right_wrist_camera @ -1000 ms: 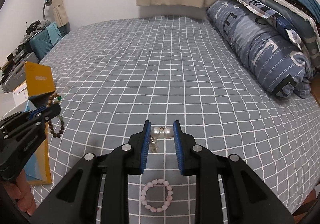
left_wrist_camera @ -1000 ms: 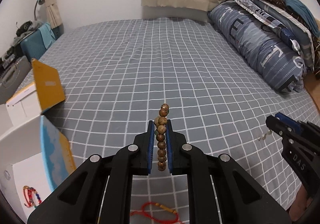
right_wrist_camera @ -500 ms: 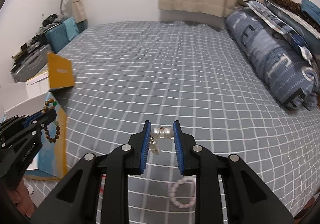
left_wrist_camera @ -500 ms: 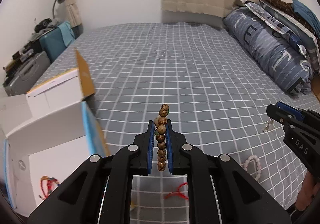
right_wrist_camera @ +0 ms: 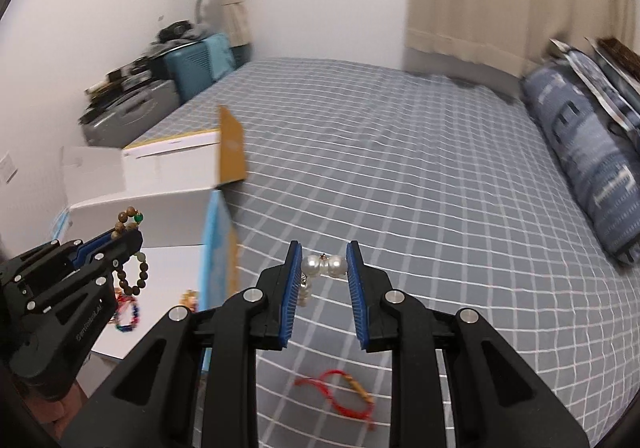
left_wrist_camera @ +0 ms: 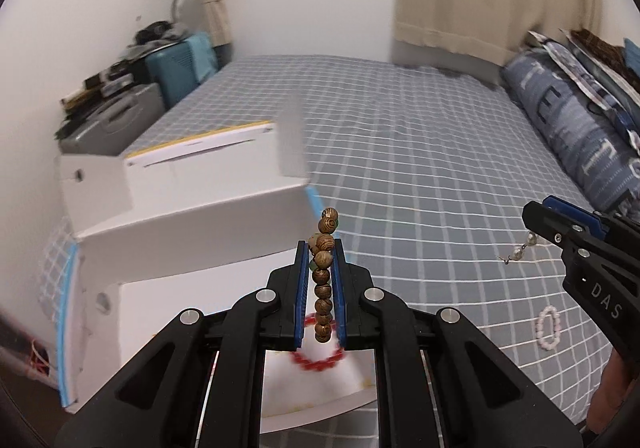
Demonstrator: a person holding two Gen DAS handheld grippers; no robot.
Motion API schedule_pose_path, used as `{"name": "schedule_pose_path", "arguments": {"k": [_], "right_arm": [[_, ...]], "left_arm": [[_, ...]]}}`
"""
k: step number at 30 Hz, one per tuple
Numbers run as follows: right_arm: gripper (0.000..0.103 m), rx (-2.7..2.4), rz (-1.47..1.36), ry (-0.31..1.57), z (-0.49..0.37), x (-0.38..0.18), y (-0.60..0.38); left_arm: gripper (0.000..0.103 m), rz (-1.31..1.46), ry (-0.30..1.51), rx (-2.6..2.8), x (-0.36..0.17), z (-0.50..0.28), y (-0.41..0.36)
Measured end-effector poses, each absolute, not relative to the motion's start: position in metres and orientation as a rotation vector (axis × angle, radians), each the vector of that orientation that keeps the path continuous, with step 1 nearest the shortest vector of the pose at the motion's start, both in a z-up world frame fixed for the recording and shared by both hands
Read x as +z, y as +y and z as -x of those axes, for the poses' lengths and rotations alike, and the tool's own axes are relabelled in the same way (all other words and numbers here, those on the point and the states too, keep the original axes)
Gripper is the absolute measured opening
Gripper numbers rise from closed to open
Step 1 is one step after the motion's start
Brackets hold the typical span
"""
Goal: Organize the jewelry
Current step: 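Carry the brown bracelet and pearl earrings over the white box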
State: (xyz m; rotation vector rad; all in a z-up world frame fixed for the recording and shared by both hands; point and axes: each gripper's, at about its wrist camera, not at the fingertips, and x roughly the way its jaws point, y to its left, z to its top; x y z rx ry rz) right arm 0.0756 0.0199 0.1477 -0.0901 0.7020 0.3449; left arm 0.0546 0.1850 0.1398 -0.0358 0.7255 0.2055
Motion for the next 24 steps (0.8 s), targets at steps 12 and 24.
{"name": "schedule_pose_path", "arguments": {"k": [12,24], "right_arm": [[0.022,0.515,0.150,0.678,-0.043,0.144,0.118],[0.022,0.599,0.266,0.796,-0.040,0.080,0.204]], "left_arm": [[0.010,0.124,0.733,0.381,0.117,0.005,0.285],[0.011,0.170,0.813,0.452,0.073,0.018,0.327]]}}
